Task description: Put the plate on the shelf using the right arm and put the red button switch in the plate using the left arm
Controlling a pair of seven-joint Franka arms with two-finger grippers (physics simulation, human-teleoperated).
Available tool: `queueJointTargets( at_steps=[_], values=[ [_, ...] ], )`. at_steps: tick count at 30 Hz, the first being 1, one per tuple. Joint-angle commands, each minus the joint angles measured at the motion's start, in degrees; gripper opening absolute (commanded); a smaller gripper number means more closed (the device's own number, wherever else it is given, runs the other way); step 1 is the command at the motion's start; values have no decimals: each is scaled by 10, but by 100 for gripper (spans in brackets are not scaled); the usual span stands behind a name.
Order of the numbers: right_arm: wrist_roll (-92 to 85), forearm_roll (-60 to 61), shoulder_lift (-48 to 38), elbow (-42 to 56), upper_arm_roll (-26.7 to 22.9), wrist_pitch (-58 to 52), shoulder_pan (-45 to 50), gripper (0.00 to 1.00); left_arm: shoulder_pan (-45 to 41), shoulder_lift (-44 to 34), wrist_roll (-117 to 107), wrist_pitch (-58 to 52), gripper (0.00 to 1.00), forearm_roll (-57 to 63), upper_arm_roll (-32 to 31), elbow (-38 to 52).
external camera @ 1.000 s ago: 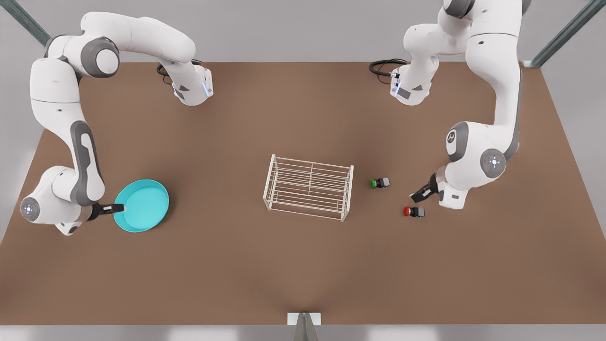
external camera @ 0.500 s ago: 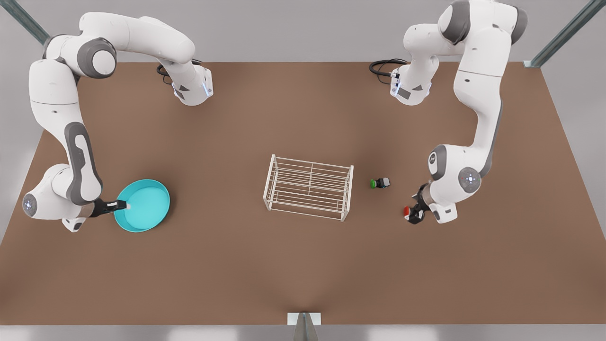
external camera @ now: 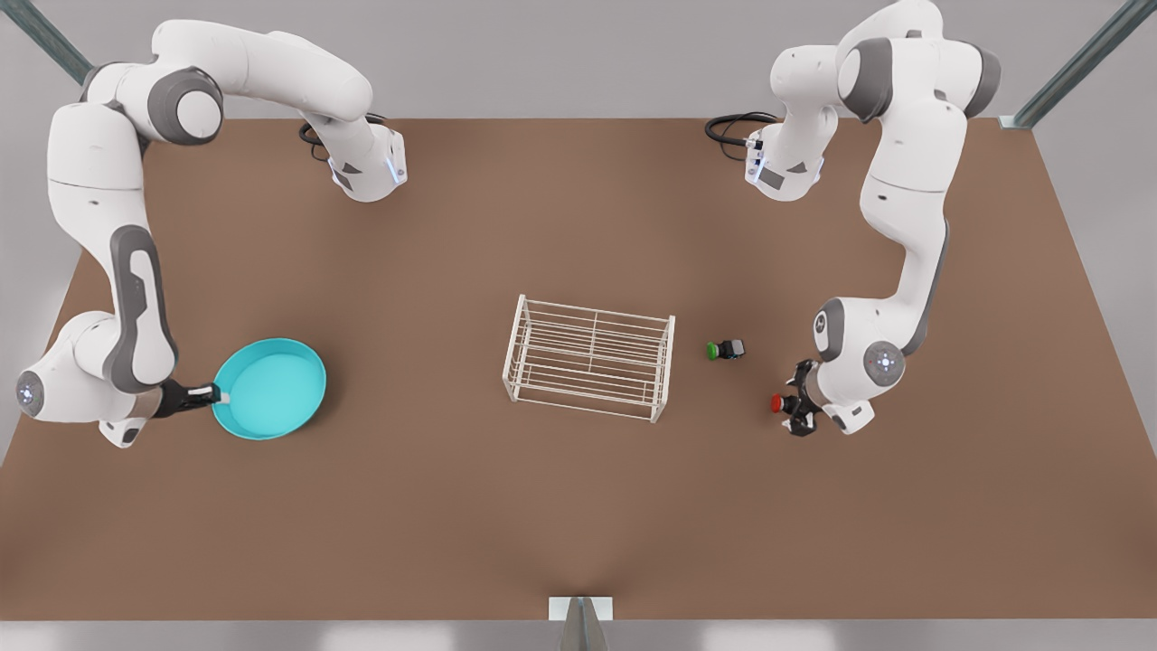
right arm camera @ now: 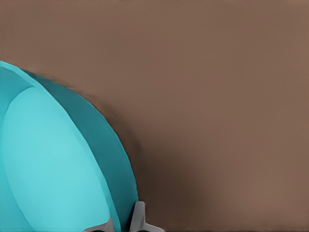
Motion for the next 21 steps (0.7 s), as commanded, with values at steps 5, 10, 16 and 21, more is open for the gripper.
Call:
queueJointTargets(
  at_steps=[5,10,16,21],
  values=[
    [111,-1,-22,44,35,-156,10,24,0,6,-97,19,100,22,10,4],
    [209,-2,-86,45,105,-213,13,25,2,13,-96,21,100,39,17,9],
    [341,-1,-123,43,132,-221,85,26,2,17,-97,22,100,54,20,6],
    [456,-32,-127,43,199,-214,134,26,3,13,-98,19,95,55,20,3]
  ],
)
